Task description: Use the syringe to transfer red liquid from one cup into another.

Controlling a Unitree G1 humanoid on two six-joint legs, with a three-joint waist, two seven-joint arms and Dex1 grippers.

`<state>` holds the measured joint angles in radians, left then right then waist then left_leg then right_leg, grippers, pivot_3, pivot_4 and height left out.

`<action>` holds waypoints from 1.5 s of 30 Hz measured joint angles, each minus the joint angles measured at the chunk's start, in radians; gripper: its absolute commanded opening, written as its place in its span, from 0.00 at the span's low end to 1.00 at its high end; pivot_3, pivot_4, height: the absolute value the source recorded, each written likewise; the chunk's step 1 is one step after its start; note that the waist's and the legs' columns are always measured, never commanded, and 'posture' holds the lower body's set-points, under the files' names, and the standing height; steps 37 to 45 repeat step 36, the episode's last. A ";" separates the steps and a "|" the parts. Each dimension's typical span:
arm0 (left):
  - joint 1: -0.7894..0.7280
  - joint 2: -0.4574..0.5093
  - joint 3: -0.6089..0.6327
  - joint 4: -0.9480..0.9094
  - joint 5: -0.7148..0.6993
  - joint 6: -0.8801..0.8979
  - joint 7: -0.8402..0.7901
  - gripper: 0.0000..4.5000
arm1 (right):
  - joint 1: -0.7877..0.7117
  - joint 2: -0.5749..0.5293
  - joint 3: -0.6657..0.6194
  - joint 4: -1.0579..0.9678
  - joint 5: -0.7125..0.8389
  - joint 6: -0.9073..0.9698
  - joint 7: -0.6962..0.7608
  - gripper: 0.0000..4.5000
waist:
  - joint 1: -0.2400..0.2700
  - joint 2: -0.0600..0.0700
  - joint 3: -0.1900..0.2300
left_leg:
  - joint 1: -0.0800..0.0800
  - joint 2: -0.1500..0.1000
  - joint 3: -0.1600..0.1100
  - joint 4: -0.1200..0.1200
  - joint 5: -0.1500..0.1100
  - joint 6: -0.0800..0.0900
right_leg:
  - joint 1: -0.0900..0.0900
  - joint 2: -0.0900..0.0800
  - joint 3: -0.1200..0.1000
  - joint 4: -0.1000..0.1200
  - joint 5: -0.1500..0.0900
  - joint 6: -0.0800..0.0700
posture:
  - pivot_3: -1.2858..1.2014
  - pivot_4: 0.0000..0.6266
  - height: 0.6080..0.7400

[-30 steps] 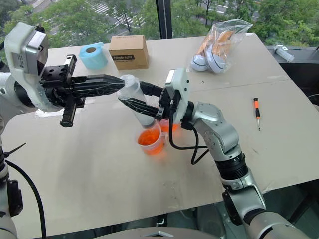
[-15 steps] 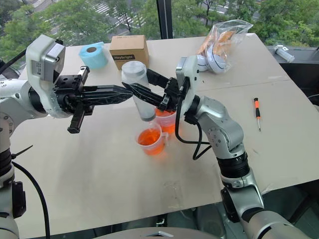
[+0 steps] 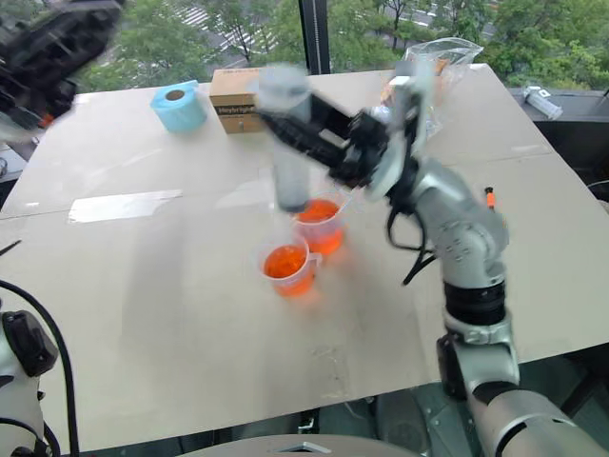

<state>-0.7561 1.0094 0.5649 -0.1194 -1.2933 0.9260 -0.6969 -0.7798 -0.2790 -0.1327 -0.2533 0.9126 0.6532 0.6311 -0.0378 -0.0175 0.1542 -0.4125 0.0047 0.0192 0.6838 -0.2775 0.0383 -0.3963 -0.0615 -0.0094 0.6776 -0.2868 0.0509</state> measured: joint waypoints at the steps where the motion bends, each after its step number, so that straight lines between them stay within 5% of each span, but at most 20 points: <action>1: 0.027 0.015 0.019 0.001 0.015 0.000 0.004 0.40 | -0.001 -0.038 -0.027 0.021 -0.002 0.005 -0.006 0.37 | 0.001 0.000 0.000 | 0.000 -0.001 0.000 -0.001 0.000 0.000 | 0.000 -0.001 0.000 0.000 0.000 0.000 | 0.52 0.24 1.00; 7: 0.482 0.025 0.105 -0.069 0.263 -0.059 -0.008 0.40 | 0.100 -0.349 -0.056 0.182 -0.127 0.091 0.015 0.37 | -0.001 0.000 0.000 | -0.001 0.001 0.003 -0.003 0.000 0.000 | -0.001 -0.004 0.003 -0.001 0.000 0.000 | 0.52 0.24 1.00; 10: 0.606 -0.003 0.104 -0.098 0.356 -0.096 -0.030 0.40 | 0.144 -0.406 -0.011 0.216 -0.194 0.128 0.029 0.37 | -0.003 0.000 0.001 | -0.001 0.002 0.003 -0.004 0.000 0.000 | -0.002 -0.003 0.006 -0.004 0.000 0.000 | 0.52 0.24 1.00; 16: 0.827 -0.096 0.049 -0.145 0.561 -0.242 -0.041 0.41 | 0.150 -0.379 0.100 0.284 -0.301 0.206 -0.010 0.99 | 0.000 0.000 0.001 | 0.000 0.002 0.004 -0.004 0.000 0.000 | -0.001 -0.005 0.007 -0.004 0.000 0.000 | 0.52 0.24 1.00; 22: 0.934 -0.187 0.014 -0.221 0.605 -0.254 -0.013 0.41 | 0.191 -0.439 0.068 0.282 -0.310 0.105 0.142 0.99 | 0.033 0.000 0.000 | -0.003 0.002 0.001 -0.005 -0.002 0.003 | 0.000 -0.009 0.003 -0.009 0.000 0.000 | 0.52 0.24 1.00; 29: 1.233 -0.366 -0.019 -0.404 0.722 -0.345 0.042 0.41 | 0.648 -0.541 -0.121 0.240 -0.329 -0.202 0.451 0.99 | 0.048 0.000 -0.001 | -0.002 0.001 0.003 -0.009 -0.004 0.006 | 0.002 -0.010 0.003 -0.017 0.000 0.000 | 0.52 0.24 1.00; 33: 1.337 -0.453 -0.046 -0.458 0.761 -0.425 0.039 0.41 | 0.775 -0.522 -0.199 0.336 -0.341 -0.370 0.546 0.99 | 0.045 0.004 -0.001 | 0.017 0.001 0.003 -0.012 -0.007 0.011 | 0.020 -0.010 0.004 -0.018 -0.001 -0.003 | 0.52 0.24 1.00; 45: 1.392 -0.504 -0.112 -0.457 0.809 -0.499 0.031 0.41 | 0.810 -0.497 -0.221 0.409 -0.358 -0.482 0.601 0.99 | 0.040 0.005 -0.002 | 0.027 0.001 0.004 -0.014 -0.008 0.011 | 0.027 -0.011 0.005 -0.018 -0.003 -0.006 | 0.52 0.24 1.00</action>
